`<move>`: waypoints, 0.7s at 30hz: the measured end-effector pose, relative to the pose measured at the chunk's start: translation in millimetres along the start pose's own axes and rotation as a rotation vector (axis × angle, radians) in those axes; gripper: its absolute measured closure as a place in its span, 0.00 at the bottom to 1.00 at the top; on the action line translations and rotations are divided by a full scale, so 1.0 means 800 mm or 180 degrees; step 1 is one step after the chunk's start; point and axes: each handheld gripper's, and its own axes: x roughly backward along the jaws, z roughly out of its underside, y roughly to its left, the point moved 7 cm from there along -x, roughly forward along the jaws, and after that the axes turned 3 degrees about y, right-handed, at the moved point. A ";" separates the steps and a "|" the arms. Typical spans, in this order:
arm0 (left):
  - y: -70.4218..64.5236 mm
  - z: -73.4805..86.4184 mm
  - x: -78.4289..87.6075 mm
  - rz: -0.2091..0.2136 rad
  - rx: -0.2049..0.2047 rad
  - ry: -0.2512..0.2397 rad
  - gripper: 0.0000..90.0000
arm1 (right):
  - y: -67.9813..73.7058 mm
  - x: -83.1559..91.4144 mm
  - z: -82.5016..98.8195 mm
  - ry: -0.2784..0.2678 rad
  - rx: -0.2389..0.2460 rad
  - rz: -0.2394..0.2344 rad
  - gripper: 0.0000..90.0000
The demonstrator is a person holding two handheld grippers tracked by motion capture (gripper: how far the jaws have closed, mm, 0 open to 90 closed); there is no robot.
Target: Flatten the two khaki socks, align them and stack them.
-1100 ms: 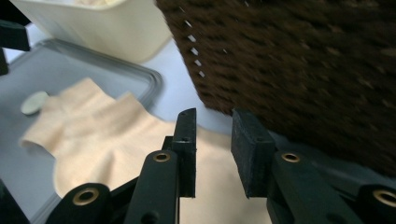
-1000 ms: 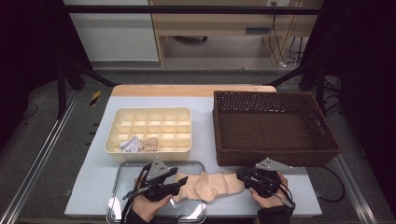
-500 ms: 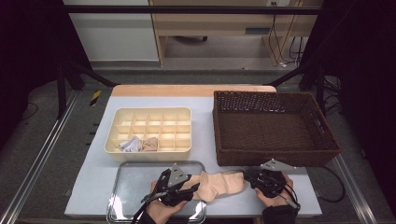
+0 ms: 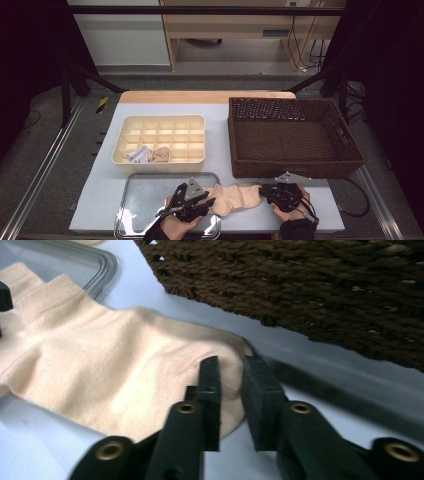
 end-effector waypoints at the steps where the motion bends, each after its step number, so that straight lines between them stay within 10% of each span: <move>1: -0.001 0.001 -0.001 0.0016 0.0008 0.0011 0.77 | 0.000 -0.001 0.000 0.0017 0.0023 0.0005 0.93; 21: 0.000 -0.005 0.014 0.0123 0.0045 -0.0133 0.97 | 0.002 0.018 -0.009 -0.0102 0.0008 0.0048 0.98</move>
